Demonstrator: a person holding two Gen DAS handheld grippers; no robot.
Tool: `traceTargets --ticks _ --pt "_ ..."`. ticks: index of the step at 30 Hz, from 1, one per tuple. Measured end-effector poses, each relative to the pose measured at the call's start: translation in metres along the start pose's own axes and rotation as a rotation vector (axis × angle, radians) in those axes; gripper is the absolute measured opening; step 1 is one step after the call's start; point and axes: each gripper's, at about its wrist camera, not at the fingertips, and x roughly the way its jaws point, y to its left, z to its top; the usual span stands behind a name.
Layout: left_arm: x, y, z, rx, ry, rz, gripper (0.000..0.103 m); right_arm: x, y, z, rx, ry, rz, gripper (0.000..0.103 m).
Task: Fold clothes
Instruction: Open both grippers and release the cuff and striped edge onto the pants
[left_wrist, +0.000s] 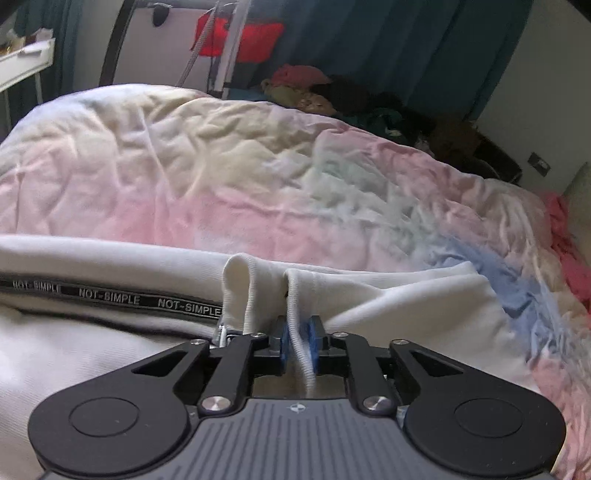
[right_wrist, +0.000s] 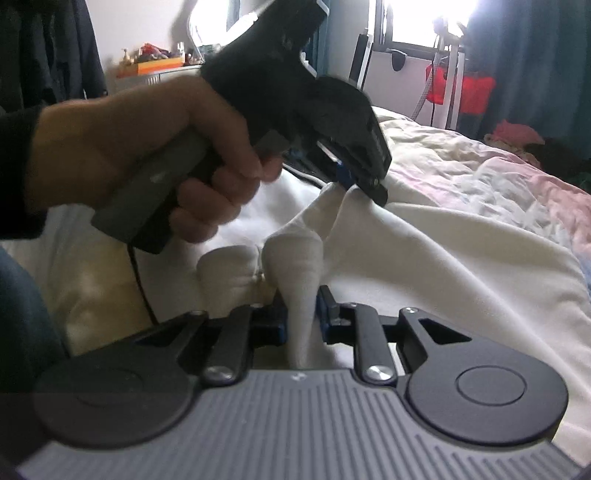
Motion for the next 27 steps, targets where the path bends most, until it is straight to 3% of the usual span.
traceTargets --ticks 3,5,7,10,12,15,21,27 --pt "-0.009 0.0 -0.004 0.006 -0.028 0.006 0.027 -0.009 -0.004 0.003 0.048 -0.012 -0.006 0.029" --pt "-0.019 -0.001 -0.009 0.002 -0.046 0.02 0.028 -0.017 -0.008 0.004 0.087 -0.033 -0.011 0.062" --pt "-0.036 -0.004 -0.016 -0.009 -0.07 0.049 0.038 -0.032 -0.015 0.005 0.154 -0.07 -0.027 0.079" --pt "-0.07 -0.01 -0.029 -0.028 -0.126 0.108 0.057 -0.059 -0.027 0.007 0.25 -0.122 -0.068 0.081" --pt "-0.094 -0.012 -0.037 -0.04 -0.162 0.134 0.06 -0.076 -0.034 0.007 0.302 -0.155 -0.11 0.081" --pt "-0.128 -0.01 -0.049 -0.087 -0.207 0.165 0.073 -0.1 -0.046 0.004 0.35 -0.199 -0.193 0.081" --pt "-0.18 0.034 -0.063 -0.305 -0.209 0.253 0.076 -0.117 -0.07 -0.006 0.454 -0.241 -0.231 0.081" --pt "-0.236 0.12 -0.077 -0.606 -0.178 0.292 0.077 -0.116 -0.071 -0.01 0.456 -0.261 -0.273 0.081"
